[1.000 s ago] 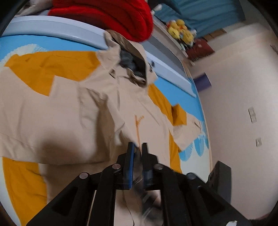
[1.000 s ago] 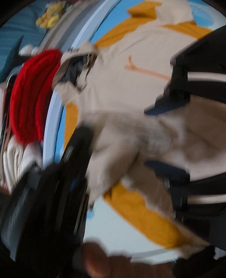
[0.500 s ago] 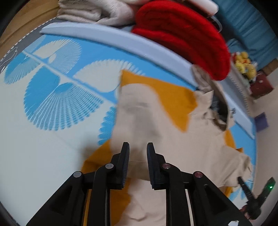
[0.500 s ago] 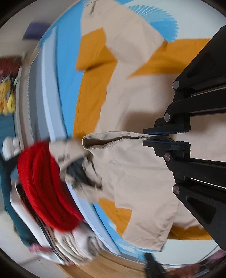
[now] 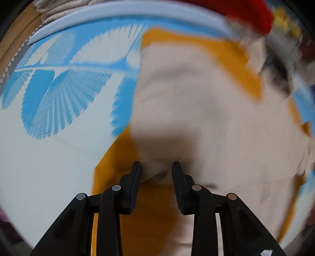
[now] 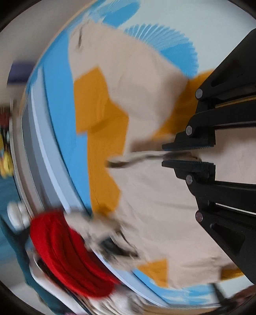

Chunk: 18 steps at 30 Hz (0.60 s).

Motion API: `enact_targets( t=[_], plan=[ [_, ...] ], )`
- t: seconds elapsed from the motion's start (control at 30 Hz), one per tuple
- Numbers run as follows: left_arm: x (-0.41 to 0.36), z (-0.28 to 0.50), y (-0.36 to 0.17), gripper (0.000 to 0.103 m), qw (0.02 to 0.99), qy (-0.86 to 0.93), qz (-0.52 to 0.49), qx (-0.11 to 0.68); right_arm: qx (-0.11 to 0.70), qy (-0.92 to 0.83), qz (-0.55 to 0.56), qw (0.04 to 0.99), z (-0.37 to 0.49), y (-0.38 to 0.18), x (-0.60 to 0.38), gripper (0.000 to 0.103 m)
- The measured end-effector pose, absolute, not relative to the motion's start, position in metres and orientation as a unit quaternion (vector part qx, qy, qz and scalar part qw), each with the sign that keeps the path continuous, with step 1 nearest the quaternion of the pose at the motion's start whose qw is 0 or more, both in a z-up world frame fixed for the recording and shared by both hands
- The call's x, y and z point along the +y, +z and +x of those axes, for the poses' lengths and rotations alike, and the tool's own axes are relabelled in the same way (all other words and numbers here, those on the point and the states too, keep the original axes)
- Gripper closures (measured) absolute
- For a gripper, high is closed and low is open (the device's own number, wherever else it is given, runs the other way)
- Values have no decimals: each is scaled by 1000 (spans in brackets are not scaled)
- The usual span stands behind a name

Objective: Fold large clothes

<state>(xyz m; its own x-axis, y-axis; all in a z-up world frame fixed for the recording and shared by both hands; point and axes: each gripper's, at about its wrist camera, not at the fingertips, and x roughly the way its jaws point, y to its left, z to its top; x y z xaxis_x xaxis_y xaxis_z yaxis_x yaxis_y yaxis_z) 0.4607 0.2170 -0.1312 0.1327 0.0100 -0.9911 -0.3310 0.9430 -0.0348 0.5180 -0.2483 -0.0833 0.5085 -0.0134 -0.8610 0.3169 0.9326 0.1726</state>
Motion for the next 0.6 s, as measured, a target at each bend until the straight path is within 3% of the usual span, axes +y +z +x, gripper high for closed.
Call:
enact_targets(
  t=[0.1,0.27,0.4,0.53,0.57,0.6],
  plan=[
    [219,459,-129,73,745,130,-119,643,478,-110,195,849,516,-86,-266,68],
    [200,464,-100,75,792,76,-124,593,499,-46,228,835,522,-100,-257,68],
    [194,464,-118,74,768,66,-134,623,570,-83,194,794,525,-135,-248,61],
    [207,460,-125,74,756,74,-157,632,589,-80,265,759,519,-161,-262,61],
    [208,460,-123,74,757,75,-159,630,586,-78,267,761,519,-161,-263,66],
    [208,459,-122,74,758,75,-158,628,577,-69,268,768,519,-158,-262,93]
  ],
)
